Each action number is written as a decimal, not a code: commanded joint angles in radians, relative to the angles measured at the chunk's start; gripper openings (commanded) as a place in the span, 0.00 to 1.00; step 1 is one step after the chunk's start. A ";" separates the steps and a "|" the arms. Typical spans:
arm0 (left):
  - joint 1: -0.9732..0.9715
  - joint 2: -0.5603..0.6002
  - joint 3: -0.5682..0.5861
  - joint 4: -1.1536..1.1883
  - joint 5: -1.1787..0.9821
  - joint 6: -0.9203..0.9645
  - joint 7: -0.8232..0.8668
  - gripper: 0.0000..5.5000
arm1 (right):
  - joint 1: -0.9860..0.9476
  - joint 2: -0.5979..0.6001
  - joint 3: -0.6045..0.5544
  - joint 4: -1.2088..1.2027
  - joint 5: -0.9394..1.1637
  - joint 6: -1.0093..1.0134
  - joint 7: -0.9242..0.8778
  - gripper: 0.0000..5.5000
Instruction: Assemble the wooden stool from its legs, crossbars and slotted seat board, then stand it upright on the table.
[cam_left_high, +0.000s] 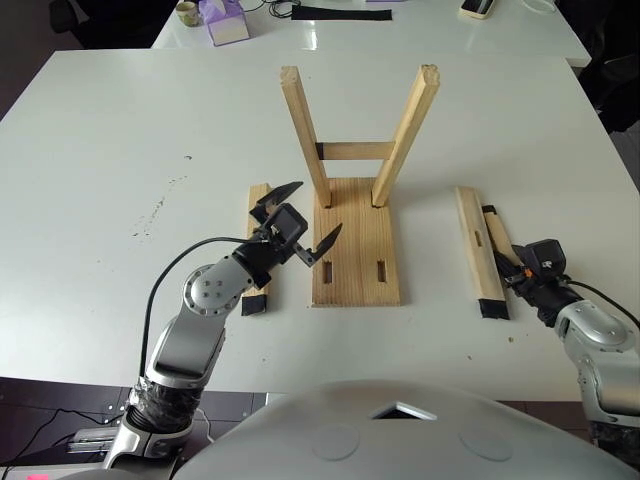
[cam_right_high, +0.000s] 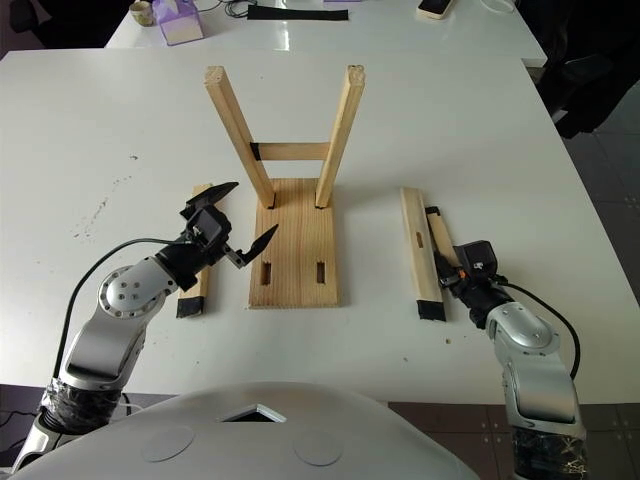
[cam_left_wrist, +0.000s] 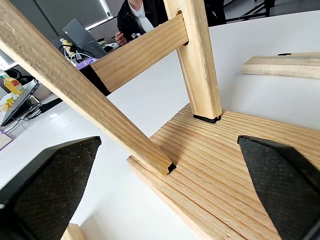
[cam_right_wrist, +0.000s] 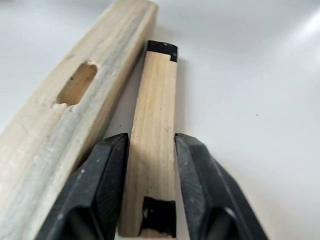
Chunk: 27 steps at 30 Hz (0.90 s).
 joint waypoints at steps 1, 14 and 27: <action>-0.008 0.000 -0.001 0.000 0.008 0.015 0.007 0.92 | -0.008 0.041 -0.035 0.077 0.023 0.129 -0.048 0.24; -0.126 0.026 0.216 -0.102 -0.291 0.130 -0.073 0.92 | -0.357 -0.080 -0.249 -0.147 0.531 0.157 0.230 0.24; -0.345 0.073 0.381 -0.153 -1.260 0.479 -0.023 0.69 | -0.694 -0.347 -0.172 -0.075 1.193 0.496 0.495 0.24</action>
